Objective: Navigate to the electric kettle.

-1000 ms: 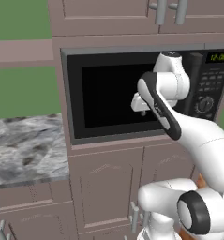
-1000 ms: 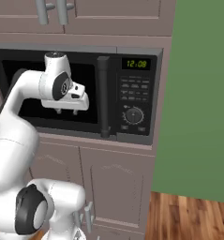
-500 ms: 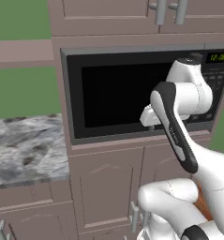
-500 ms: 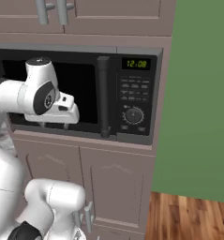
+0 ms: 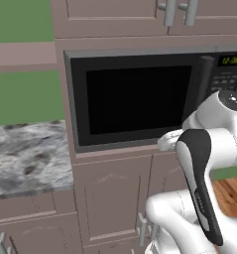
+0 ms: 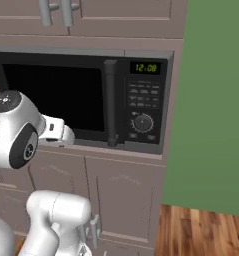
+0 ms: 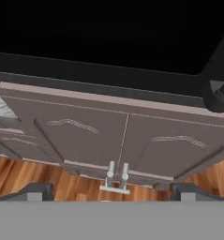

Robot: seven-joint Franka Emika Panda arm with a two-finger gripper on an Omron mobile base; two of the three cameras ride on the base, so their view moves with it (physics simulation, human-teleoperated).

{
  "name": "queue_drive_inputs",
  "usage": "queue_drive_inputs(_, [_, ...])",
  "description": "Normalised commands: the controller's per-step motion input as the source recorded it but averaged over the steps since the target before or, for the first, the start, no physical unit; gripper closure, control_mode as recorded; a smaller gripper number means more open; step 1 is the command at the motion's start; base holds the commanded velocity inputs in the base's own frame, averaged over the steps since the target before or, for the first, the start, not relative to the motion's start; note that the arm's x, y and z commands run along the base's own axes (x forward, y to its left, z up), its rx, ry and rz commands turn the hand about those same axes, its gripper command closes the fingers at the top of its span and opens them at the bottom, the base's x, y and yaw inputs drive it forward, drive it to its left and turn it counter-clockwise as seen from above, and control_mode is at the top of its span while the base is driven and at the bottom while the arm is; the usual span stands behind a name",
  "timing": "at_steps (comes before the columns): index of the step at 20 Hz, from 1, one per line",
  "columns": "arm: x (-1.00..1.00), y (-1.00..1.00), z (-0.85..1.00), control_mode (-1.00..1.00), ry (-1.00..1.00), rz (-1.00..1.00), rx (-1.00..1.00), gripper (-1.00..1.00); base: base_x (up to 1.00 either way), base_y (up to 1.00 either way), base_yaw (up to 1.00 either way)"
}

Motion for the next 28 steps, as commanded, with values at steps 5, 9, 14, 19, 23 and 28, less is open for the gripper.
queue_drive_inputs(5, [0.00, 0.00, 0.00, 1.00, 0.00, 0.00, 0.00, -1.00, -0.41, 0.65, 0.02])
queue_drive_inputs(9, [0.00, 0.00, 0.00, 1.00, 0.00, 0.00, 0.00, -1.00, -0.33, 1.00, 0.09])
queue_drive_inputs(14, [0.00, 0.00, 0.00, 1.00, 0.00, 0.00, 0.00, -1.00, -0.29, 1.00, 0.17])
queue_drive_inputs(19, [0.00, 0.00, 0.00, 1.00, 0.00, 0.00, 0.00, -1.00, -0.17, 1.00, 0.32])
queue_drive_inputs(23, [0.00, 0.00, 0.00, 1.00, 0.00, 0.00, 0.00, -1.00, -0.06, 1.00, 0.42])
queue_drive_inputs(28, [0.00, 0.00, 0.00, 1.00, 0.00, 0.00, 0.00, -1.00, 0.01, 1.00, 0.31])
